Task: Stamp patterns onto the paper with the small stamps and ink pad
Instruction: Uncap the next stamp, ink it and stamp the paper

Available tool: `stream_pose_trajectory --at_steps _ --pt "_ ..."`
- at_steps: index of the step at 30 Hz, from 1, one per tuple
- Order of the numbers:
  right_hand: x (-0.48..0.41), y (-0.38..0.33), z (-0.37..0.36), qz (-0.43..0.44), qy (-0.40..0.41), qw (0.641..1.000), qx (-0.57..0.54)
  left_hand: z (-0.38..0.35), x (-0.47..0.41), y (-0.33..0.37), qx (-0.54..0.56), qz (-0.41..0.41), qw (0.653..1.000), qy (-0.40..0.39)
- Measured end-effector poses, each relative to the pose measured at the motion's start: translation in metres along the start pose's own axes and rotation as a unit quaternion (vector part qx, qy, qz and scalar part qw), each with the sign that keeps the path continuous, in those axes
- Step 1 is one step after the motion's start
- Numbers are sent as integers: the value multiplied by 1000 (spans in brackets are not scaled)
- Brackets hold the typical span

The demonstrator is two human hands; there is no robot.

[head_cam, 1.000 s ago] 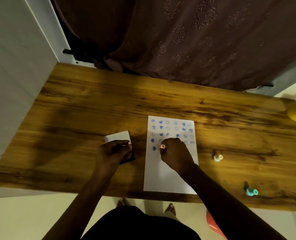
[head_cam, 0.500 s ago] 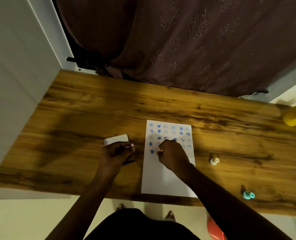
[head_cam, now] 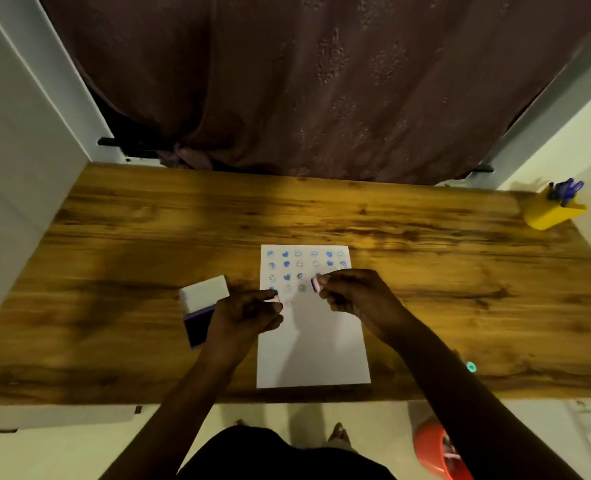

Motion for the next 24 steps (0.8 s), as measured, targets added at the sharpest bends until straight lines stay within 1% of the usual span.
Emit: stream_pose_trajectory --at_steps 4,7,10,18,24 --pt "30 9 14 49 -1 997 58 -41 4 -2 1 -9 998 -57" --pt "44 14 26 80 -9 994 77 -66 9 -2 -16 -21 996 -84" --pt "53 18 40 87 -10 993 82 -86 13 0 -20 -34 993 -116" --pt "67 24 77 102 14 992 79 -120 17 -3 -33 -45 990 -129" --pt "78 30 96 114 5 989 93 -139 18 -11 -54 -42 988 -139"
Point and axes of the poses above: each hand's wrist, its own x-axis away from the middle knuckle, its own z-axis out of the back of the hand, y = z × x, the point moved 3 cm from there along -x, towards the middle knuckle, and after that the axes turned 3 degrees about x, right-handed, at the moved point
